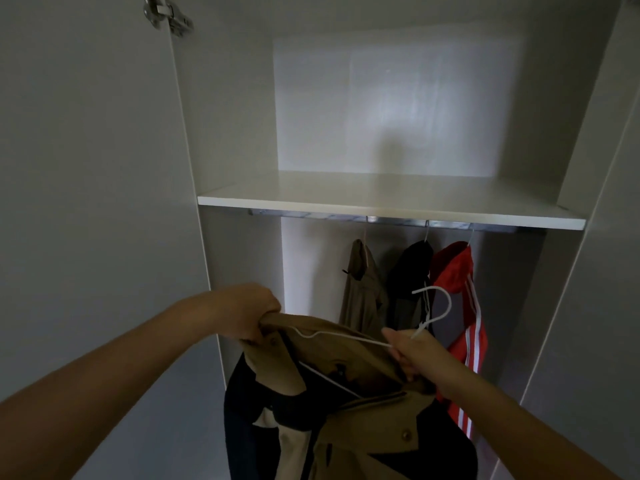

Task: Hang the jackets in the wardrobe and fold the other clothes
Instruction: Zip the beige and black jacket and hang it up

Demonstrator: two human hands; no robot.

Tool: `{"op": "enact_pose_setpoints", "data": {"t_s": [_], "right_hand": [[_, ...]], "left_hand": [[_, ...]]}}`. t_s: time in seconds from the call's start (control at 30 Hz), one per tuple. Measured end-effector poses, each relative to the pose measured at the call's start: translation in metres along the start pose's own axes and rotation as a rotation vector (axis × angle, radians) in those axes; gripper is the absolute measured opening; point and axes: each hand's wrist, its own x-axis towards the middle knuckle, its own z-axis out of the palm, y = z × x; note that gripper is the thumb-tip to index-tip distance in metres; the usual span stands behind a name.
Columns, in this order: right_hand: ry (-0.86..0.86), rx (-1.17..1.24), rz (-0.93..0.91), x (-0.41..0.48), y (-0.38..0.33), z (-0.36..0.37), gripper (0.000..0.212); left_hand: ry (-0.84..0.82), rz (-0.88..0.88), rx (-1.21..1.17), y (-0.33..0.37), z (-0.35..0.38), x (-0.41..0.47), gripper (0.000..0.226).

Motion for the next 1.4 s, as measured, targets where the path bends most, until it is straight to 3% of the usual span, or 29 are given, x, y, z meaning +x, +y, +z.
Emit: {"op": "enact_pose_setpoints", "data": {"t_s": [0.07,0.17,0.23,0.33,0.6,0.8,1.0,1.2,1.3,1.4], "right_hand": [[0.031,0.031,0.021,0.001,-0.001,-0.003,0.059],[0.050,-0.063,0.048,0.005,-0.002,0.004,0.063],[0.043,-0.245,0.083,0.004,0.002,0.017,0.068],[-0.160,-0.434,0.005,-0.010,0.007,0.035,0.058],[-0.246,-0.424,-0.124,-0.004,-0.057,0.031,0.026],[-0.060,-0.322,-0.164,0.043,-0.072,0.055,0.028],[-0.051,-0.277,0.091,0.122,-0.056,0.076,0.026],[0.038,-0.033,0.243,0.208,-0.042,0.093,0.025],[0.114,-0.050,0.218,0.248,-0.040,0.088,0.026],[0.178,-0.103,0.186,0.286,-0.038,0.079,0.027]], "left_hand": [[-0.100,0.031,-0.064,0.002,-0.005,-0.001,0.031],[-0.186,0.084,-0.412,0.002,-0.016,-0.004,0.031],[-0.077,0.106,-0.482,0.004,-0.017,0.001,0.038],[0.192,0.110,-0.431,0.010,-0.010,0.013,0.047],[0.441,-0.037,-0.670,-0.005,0.008,0.029,0.041],[0.419,0.002,-0.709,-0.027,0.030,0.056,0.019],[0.560,-0.179,-0.811,-0.080,0.070,0.128,0.018],[0.626,-0.358,-1.044,-0.119,0.107,0.229,0.012],[0.681,-0.406,-1.167,-0.136,0.121,0.274,0.016],[0.618,-0.492,-1.446,-0.152,0.126,0.315,0.020]]}}
